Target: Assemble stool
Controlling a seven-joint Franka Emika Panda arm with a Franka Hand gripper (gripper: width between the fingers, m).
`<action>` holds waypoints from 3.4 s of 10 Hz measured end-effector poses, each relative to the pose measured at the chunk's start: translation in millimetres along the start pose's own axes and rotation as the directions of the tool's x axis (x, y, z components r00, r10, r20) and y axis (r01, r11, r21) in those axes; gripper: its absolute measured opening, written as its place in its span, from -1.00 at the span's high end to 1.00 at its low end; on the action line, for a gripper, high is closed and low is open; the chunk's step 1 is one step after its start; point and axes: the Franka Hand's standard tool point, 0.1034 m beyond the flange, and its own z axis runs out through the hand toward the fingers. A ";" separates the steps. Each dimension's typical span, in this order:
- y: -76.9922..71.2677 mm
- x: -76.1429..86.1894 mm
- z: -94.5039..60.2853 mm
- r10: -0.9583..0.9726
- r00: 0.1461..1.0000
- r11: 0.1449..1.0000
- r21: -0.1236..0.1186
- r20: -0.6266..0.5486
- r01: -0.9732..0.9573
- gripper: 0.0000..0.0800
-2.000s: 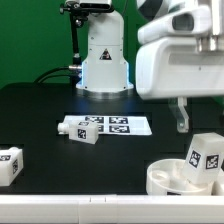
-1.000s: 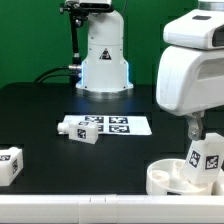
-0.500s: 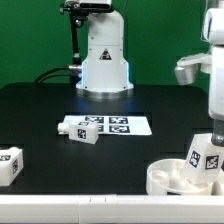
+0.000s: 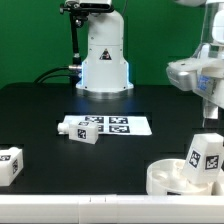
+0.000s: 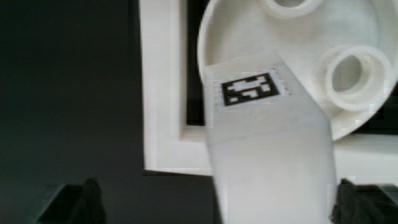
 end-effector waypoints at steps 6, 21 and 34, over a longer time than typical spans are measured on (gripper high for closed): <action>5.1 -0.3 -13.7 -0.069 0.998 0.997 -0.025 0.000 0.069 -0.62; -0.8 -18.2 20.3 0.280 0.960 0.960 0.020 0.007 -0.280 0.15; -5.0 -16.0 21.4 0.963 -0.250 -0.262 0.134 0.103 -0.956 0.15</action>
Offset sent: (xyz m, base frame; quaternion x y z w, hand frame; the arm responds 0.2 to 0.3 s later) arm -0.0106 -0.0002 -0.0020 -0.0127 -0.0081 0.0133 0.9998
